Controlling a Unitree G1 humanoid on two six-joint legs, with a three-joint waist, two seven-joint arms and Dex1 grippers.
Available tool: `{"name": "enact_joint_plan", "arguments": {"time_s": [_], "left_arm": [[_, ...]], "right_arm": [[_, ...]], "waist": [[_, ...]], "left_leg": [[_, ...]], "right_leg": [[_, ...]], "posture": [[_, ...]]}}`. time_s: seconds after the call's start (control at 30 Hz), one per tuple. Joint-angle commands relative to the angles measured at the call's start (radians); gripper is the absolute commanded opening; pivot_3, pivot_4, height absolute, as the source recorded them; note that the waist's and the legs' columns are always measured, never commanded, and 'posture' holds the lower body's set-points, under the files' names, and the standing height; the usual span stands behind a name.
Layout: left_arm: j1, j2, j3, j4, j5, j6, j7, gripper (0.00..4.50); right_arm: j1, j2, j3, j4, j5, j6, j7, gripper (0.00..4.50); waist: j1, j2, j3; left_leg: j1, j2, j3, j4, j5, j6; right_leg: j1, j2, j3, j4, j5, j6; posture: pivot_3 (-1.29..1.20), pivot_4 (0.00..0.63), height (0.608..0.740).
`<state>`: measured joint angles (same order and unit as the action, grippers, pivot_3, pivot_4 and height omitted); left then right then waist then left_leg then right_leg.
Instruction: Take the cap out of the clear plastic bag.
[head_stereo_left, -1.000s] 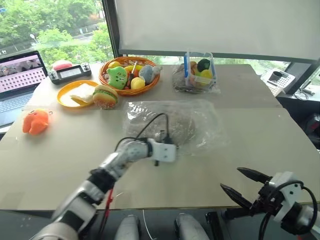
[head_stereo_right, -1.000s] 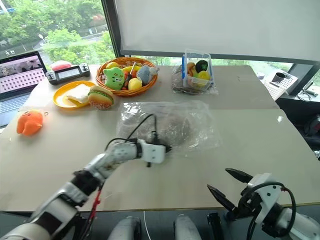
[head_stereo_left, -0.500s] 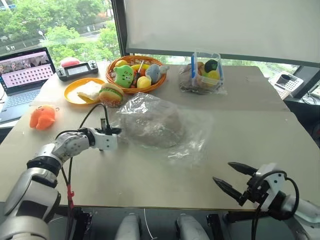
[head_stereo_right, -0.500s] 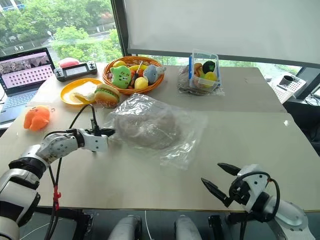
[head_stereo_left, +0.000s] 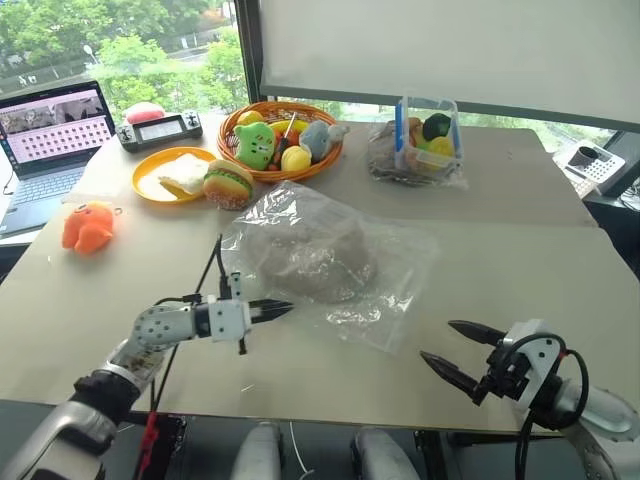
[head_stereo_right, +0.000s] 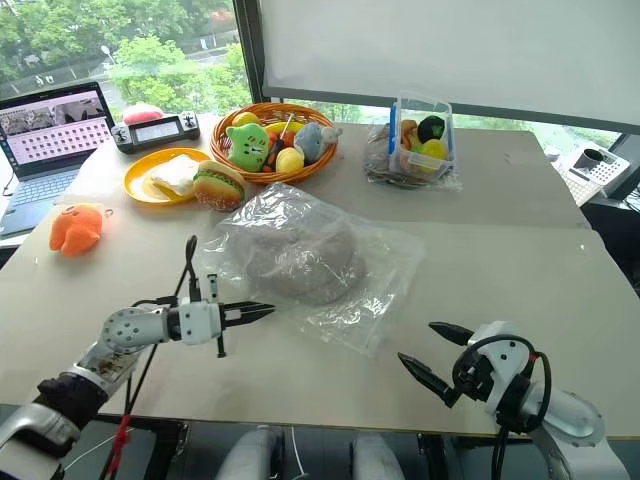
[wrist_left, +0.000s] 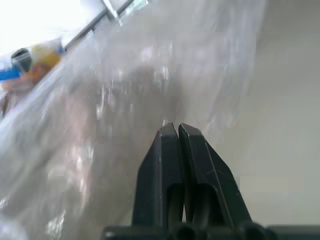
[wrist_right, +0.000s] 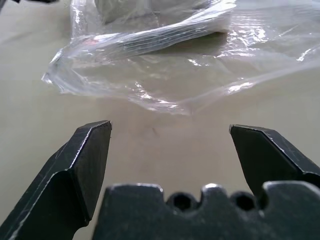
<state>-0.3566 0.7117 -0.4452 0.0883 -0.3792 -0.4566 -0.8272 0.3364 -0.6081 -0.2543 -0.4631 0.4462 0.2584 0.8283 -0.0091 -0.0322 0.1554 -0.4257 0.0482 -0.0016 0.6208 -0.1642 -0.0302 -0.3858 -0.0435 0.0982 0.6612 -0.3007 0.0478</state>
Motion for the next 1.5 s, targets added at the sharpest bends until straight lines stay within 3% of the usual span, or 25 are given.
{"name": "enact_joint_plan", "arguments": {"time_s": [0.03,0.13,0.47,0.5,0.87,1.37,1.4,1.5], "left_arm": [[-0.020,-0.094,-0.026,-0.076,0.018,0.192,-0.006,0.12],[-0.014,-0.164,-0.050,-0.087,0.062,0.241,-0.045,0.86],[-0.087,-0.275,-0.066,0.054,0.275,0.151,-0.104,4.35],[-0.093,-0.283,-0.069,0.071,0.295,0.135,-0.107,4.46],[-0.185,-0.402,-0.047,0.251,0.503,-0.016,0.031,4.46],[-0.158,-0.396,-0.028,0.225,0.509,-0.058,0.025,4.46],[-0.156,-0.395,-0.027,0.220,0.509,-0.058,0.025,4.04],[-0.149,-0.393,-0.025,0.207,0.509,-0.056,0.024,3.36]], "right_arm": [[0.008,-0.010,-0.022,-0.038,0.019,0.010,-0.010,4.50],[0.020,-0.022,-0.055,-0.065,0.032,0.030,-0.021,4.50],[0.130,-0.004,-0.131,-0.160,0.053,0.050,-0.060,4.50],[0.135,-0.001,-0.133,-0.167,0.055,0.051,-0.065,4.50],[0.177,0.018,-0.152,-0.203,0.059,0.046,-0.108,4.50],[0.156,0.021,-0.127,-0.183,0.042,0.044,-0.128,4.50],[0.157,0.022,-0.126,-0.182,0.041,0.043,-0.128,4.50],[0.160,0.025,-0.120,-0.179,0.035,0.039,-0.127,4.50]], "waist": [[-0.003,0.000,0.000],[-0.011,0.000,0.000],[-0.002,0.000,0.000],[-0.003,0.000,0.000],[-0.005,0.000,0.000],[-0.006,0.000,0.000],[-0.006,0.000,0.000],[-0.005,0.000,0.000]], "left_leg": [[0.000,0.000,0.000,0.003,0.000,0.000],[0.002,0.000,0.000,0.007,0.000,0.000],[0.000,-0.001,-0.001,0.006,0.000,0.001],[0.000,-0.001,-0.001,0.006,0.000,0.001],[-0.001,-0.001,-0.001,0.006,0.000,0.001],[-0.001,-0.001,-0.001,0.006,0.000,0.001],[0.000,-0.001,-0.001,0.006,0.000,0.001],[0.000,-0.001,-0.001,0.006,0.000,0.001]], "right_leg": [[0.001,0.001,0.000,0.000,0.000,0.001],[0.004,0.000,0.002,0.001,0.001,0.002],[0.002,0.001,0.002,0.001,0.000,0.001],[0.002,0.000,0.002,0.001,0.000,0.002],[0.002,0.001,0.002,0.000,0.001,0.002],[0.002,0.001,0.002,0.000,0.001,0.002],[0.002,0.001,0.002,0.000,0.001,0.002],[0.002,0.001,0.002,0.000,0.001,0.002]], "posture": [[0.00,0.150,0.740],[0.00,0.150,0.740],[0.00,0.150,0.740],[0.00,0.150,0.740],[0.00,0.150,0.740],[0.00,0.150,0.740],[0.00,0.150,0.740],[0.00,0.150,0.740]]}}
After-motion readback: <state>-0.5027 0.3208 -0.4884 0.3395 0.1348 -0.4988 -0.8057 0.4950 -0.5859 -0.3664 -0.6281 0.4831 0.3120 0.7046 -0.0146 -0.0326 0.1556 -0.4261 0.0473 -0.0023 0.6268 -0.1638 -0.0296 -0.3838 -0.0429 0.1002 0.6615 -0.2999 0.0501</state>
